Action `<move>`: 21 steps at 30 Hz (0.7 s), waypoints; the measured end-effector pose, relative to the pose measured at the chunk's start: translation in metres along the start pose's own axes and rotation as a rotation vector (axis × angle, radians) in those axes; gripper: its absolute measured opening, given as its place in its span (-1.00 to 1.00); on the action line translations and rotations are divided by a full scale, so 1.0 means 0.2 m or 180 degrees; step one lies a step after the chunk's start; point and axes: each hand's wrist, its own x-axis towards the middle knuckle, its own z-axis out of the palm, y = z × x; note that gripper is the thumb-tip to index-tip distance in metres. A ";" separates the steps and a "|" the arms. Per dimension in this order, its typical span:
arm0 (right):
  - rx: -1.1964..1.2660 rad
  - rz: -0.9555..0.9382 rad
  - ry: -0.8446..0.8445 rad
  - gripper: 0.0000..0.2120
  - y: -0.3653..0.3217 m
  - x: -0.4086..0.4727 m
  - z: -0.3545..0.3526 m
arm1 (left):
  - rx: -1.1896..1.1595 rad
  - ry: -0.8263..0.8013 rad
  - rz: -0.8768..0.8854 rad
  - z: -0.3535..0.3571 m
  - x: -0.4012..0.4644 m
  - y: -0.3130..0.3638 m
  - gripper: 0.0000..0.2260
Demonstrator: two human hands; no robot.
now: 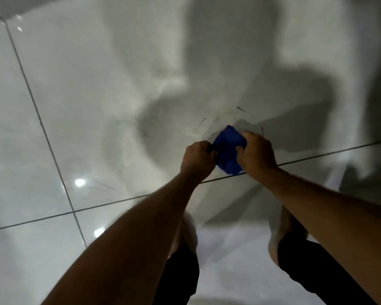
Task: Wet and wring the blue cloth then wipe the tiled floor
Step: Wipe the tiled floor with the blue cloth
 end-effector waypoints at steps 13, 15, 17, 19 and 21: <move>-0.0926 -0.1149 0.0807 -0.27 -0.10 0.25 0.33 | 0.1780 0.1310 0.0536 -0.11 0.31 -0.60 -0.33; -0.1145 -0.1461 0.1001 -0.27 -0.26 0.53 0.24 | 0.1861 0.1466 0.0659 -0.09 0.34 -0.65 -0.34; -0.1269 -0.1669 0.1105 -0.29 -0.34 0.62 0.22 | 0.1860 0.1475 0.0717 -0.10 0.35 -0.67 -0.36; -0.1522 -0.2255 0.1003 -0.31 -0.24 0.46 0.27 | 0.1791 0.1490 0.0747 -0.11 0.33 -0.65 -0.37; -0.1967 -0.2859 0.0562 -0.28 0.00 0.19 0.32 | 0.1753 0.1438 0.0756 -0.13 0.32 -0.62 -0.37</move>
